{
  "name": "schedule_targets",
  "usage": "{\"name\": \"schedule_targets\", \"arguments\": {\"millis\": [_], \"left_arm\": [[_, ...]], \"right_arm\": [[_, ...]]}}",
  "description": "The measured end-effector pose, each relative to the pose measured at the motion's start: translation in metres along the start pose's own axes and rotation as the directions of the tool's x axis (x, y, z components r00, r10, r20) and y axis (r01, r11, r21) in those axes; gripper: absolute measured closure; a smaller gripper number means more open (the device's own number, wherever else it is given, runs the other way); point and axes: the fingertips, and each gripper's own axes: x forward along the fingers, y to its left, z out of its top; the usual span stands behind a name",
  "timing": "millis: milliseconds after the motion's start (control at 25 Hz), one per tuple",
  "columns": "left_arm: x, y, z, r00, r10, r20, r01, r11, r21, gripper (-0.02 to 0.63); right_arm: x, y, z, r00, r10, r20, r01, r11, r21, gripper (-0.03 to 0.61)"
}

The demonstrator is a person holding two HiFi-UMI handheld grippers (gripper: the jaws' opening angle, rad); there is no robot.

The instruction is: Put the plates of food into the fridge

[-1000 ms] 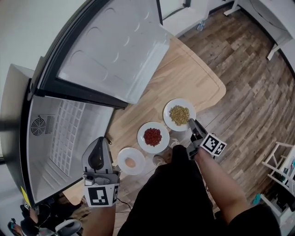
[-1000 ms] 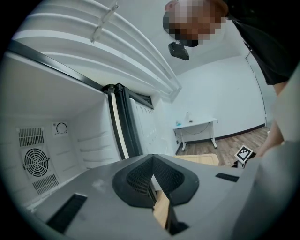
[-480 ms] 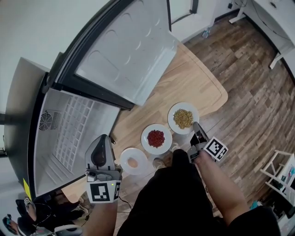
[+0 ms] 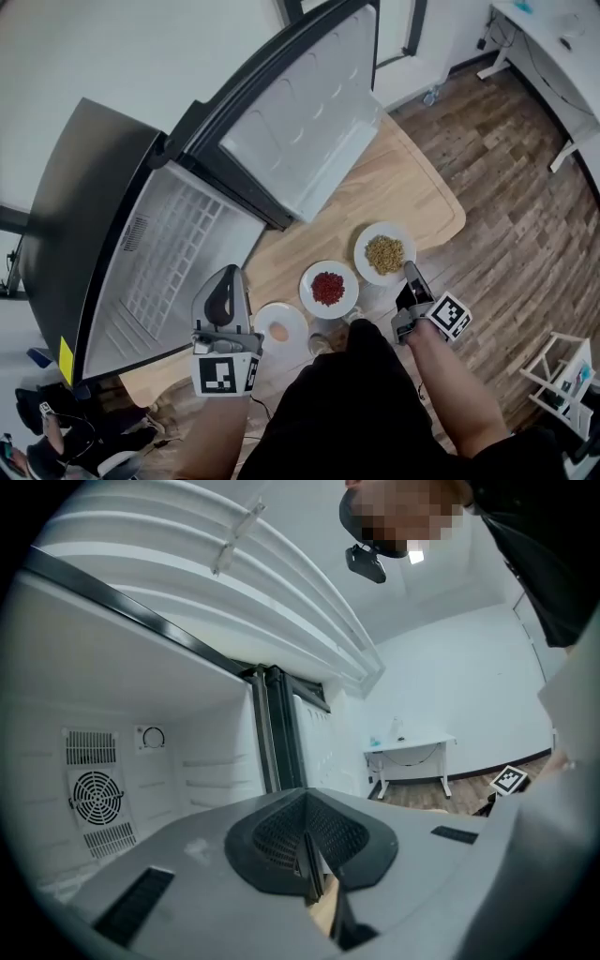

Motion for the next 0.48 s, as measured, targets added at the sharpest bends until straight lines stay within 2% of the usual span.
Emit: {"name": "schedule_targets", "arguments": {"millis": [240, 360, 480], "left_arm": [[-0.015, 0.016, 0.007, 0.999, 0.037, 0.017, -0.037, 0.999, -0.017, 0.611], [-0.023, 0.023, 0.006, 0.998, 0.060, 0.018, -0.059, 0.997, -0.054, 0.611], [-0.035, 0.030, 0.009, 0.996, 0.083, 0.021, -0.081, 0.995, -0.057, 0.609]], "right_arm": [[0.001, 0.038, 0.005, 0.997, 0.074, -0.009, -0.074, 0.997, -0.016, 0.545], [0.004, 0.057, 0.007, 0.993, 0.114, -0.033, -0.115, 0.993, -0.036, 0.545], [0.006, 0.074, 0.005, 0.988, 0.142, -0.058, -0.144, 0.989, -0.037, 0.545]]}}
